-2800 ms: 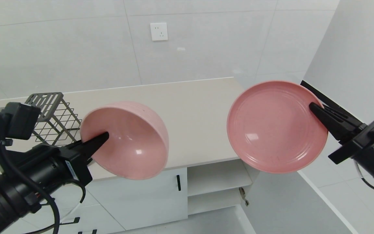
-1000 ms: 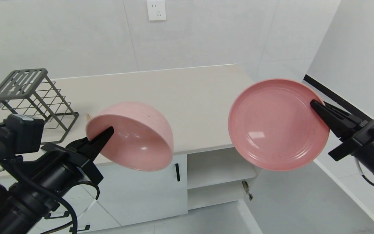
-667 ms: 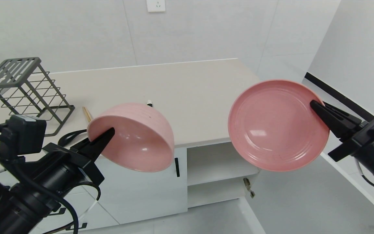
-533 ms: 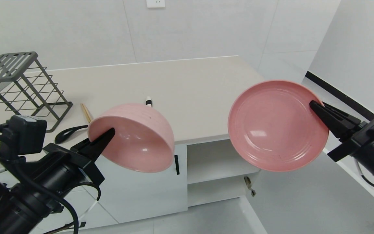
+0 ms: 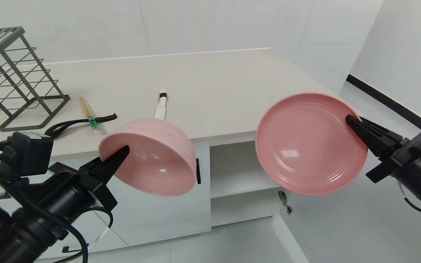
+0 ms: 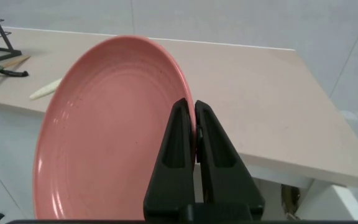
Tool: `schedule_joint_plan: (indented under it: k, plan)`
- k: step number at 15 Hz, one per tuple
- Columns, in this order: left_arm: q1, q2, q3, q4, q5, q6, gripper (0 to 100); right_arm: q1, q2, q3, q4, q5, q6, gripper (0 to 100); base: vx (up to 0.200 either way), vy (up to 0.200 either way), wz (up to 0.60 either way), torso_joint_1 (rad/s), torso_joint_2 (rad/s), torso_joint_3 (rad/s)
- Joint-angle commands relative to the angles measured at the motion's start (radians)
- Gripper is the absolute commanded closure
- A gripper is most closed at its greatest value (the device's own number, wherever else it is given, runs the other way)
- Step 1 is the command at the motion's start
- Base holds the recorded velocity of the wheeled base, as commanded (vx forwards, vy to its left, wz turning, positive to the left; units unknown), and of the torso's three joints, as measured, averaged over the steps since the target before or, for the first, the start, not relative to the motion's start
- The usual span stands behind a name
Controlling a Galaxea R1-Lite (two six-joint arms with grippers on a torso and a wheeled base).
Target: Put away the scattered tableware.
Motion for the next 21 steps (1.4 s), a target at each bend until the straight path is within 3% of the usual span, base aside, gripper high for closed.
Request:
schedule_joint_plan:
  k: [1, 11, 14, 21]
  plan:
    - [0.000, -0.001, 0.001, -0.001, 0.000, 0.000, 100, 0.000, 0.004, 0.000, -0.001, 0.000, 0.000, 100, 0.000, 0.000, 0.00, -0.256, 0.50, 0.232]
    - [0.000, 0.016, -0.008, -0.019, 0.002, 0.001, 100, 0.000, 0.010, 0.000, -0.001, 0.000, 0.000, 100, 0.000, 0.000, 0.00, -0.253, 0.43, 0.187]
    - [0.002, 0.065, 0.001, -0.099, 0.002, 0.003, 100, 0.000, 0.012, 0.002, -0.001, 0.000, 0.000, 100, 0.000, 0.000, 0.00, -0.259, 0.33, 0.136]
    - [0.002, 0.088, 0.009, -0.111, 0.002, 0.003, 100, 0.000, 0.026, 0.009, -0.001, 0.000, 0.001, 100, 0.000, 0.000, 0.00, -0.051, 0.19, 0.054]
